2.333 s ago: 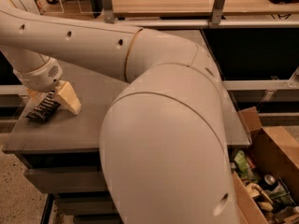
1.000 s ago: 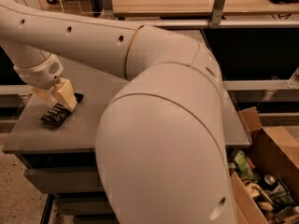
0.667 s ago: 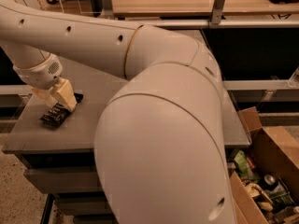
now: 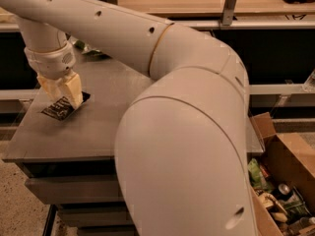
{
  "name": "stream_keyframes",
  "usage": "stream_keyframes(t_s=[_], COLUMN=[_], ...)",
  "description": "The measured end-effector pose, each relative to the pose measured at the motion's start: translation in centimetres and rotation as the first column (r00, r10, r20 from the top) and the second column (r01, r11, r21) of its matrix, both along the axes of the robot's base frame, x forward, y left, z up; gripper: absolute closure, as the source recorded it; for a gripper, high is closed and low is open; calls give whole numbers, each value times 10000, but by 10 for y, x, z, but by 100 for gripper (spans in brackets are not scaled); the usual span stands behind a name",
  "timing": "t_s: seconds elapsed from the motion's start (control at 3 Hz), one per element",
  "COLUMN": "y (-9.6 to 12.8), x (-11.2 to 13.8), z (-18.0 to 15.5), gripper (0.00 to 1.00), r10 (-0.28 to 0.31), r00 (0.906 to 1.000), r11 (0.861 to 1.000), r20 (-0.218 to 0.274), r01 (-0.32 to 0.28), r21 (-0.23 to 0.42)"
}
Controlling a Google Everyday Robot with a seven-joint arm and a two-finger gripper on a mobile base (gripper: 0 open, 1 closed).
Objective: Pick rxbar chocolate
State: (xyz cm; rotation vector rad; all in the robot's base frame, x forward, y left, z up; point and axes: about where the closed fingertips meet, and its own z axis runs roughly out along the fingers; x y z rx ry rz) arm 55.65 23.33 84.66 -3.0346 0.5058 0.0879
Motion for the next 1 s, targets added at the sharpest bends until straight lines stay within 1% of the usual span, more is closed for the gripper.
stream_keyframes(t_s=[0.33,0.67,1.0], y=[-6,-14,-22], x=[15,23,27], z=[26,49,68], gripper=[65,55,57], r10=[-200,-384,-573], r00=[9997,9988,9975], r11=[9980,9895,9754], r20=[114,292,409], r01=[193,339,472], r21=[595,1407,2154])
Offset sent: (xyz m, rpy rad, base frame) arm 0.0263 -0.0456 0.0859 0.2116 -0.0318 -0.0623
